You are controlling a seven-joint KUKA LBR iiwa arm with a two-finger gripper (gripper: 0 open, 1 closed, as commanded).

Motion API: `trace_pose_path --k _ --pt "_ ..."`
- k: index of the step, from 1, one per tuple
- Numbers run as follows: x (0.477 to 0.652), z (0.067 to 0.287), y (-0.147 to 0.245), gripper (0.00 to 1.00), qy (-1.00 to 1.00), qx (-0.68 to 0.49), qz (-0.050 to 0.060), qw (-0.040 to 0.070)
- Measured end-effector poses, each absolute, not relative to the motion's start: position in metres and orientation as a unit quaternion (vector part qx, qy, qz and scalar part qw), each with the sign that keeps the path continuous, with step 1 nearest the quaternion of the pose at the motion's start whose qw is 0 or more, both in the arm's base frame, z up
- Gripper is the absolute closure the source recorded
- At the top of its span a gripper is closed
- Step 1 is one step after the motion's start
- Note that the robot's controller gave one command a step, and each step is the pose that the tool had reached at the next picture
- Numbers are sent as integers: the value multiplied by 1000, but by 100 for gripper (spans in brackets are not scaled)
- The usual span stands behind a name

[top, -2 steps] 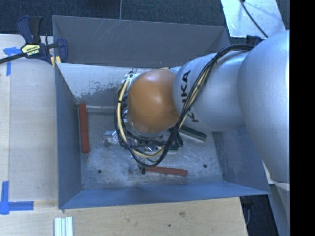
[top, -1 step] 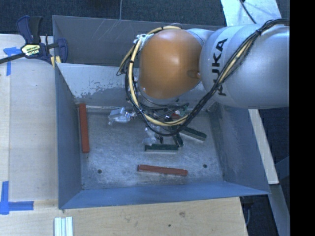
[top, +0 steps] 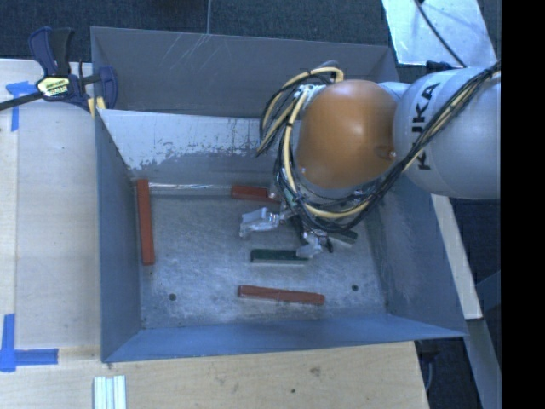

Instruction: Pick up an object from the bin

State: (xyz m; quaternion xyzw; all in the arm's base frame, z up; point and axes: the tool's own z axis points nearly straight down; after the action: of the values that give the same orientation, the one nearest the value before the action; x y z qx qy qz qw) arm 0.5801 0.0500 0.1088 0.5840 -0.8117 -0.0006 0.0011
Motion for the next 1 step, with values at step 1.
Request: trace_pose_path --k 1 --pt "504 68 37 0 -795 607 -2 2"
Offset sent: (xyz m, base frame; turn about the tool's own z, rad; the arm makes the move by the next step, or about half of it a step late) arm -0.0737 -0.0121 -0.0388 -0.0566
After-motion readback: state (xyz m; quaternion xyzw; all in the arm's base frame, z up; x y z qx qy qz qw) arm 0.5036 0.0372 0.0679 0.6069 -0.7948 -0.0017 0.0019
